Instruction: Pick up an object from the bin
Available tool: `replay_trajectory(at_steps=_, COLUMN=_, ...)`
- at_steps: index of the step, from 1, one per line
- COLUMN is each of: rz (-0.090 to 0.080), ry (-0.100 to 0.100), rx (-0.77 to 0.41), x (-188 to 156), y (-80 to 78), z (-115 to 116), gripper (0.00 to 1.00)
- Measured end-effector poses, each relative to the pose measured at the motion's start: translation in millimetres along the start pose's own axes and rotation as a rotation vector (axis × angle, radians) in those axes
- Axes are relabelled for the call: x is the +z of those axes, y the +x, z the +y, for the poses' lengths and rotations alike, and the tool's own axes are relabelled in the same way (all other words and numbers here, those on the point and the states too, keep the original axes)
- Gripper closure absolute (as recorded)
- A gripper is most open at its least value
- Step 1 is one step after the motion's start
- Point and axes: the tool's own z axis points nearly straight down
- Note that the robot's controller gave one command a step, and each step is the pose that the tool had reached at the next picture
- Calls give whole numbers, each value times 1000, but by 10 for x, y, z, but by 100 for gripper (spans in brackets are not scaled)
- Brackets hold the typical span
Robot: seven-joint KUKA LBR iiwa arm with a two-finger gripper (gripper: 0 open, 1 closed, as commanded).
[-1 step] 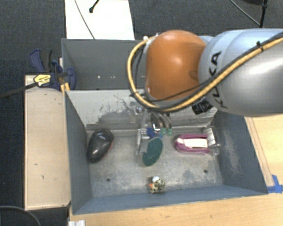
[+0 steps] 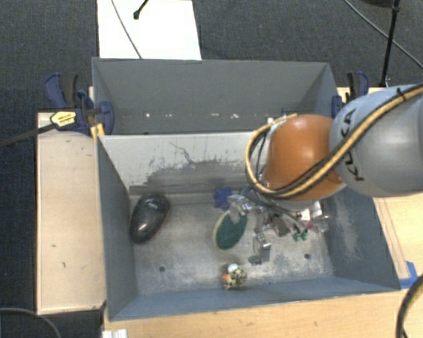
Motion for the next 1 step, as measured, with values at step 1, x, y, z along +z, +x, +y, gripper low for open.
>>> replay_trajectory(at_steps=1, rz=-18, ry=-1, rx=-538, x=356, y=-442, z=-72, gripper=0)
